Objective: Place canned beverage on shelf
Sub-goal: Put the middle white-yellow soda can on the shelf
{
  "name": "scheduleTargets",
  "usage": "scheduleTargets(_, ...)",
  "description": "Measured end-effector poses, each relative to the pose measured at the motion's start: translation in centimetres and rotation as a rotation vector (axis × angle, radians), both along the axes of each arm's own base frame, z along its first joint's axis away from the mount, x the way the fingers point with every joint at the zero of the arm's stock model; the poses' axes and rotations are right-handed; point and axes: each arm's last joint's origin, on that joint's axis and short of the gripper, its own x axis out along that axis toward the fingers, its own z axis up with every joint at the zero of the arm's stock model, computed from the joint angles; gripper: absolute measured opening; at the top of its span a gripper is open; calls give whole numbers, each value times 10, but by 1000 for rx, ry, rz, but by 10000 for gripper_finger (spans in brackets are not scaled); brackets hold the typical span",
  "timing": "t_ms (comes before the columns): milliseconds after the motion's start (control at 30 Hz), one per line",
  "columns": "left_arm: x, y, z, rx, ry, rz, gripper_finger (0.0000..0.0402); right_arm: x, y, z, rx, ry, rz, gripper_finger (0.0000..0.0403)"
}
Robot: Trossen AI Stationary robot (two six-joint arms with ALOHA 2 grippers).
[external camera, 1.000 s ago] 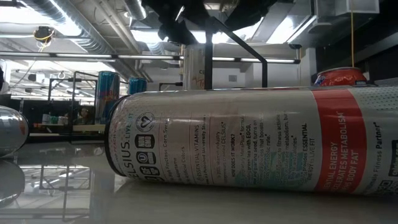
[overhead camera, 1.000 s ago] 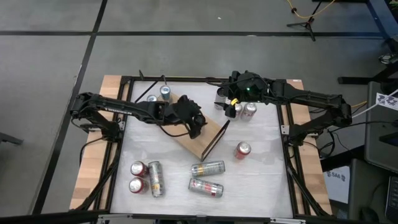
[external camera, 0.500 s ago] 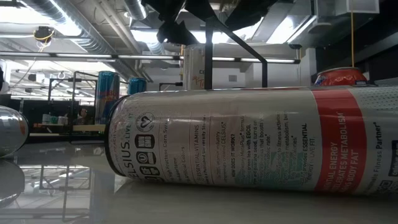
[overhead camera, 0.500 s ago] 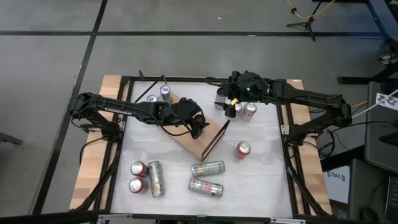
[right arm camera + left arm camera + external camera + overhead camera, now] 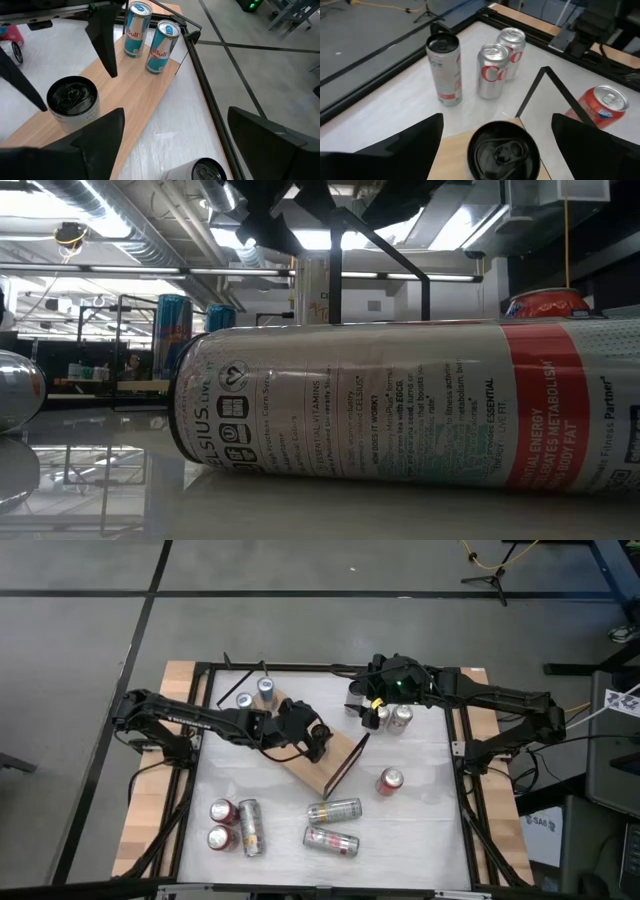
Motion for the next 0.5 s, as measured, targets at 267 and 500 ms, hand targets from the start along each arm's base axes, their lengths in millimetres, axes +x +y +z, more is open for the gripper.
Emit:
scheduleTargets(267,6,-9,-12,19,33,9,364,1,0,-1,1,3,0,349)
scheduleTargets(500,10,-9,-19,26,54,17,364,1,0,-1,1,5,-1,349)
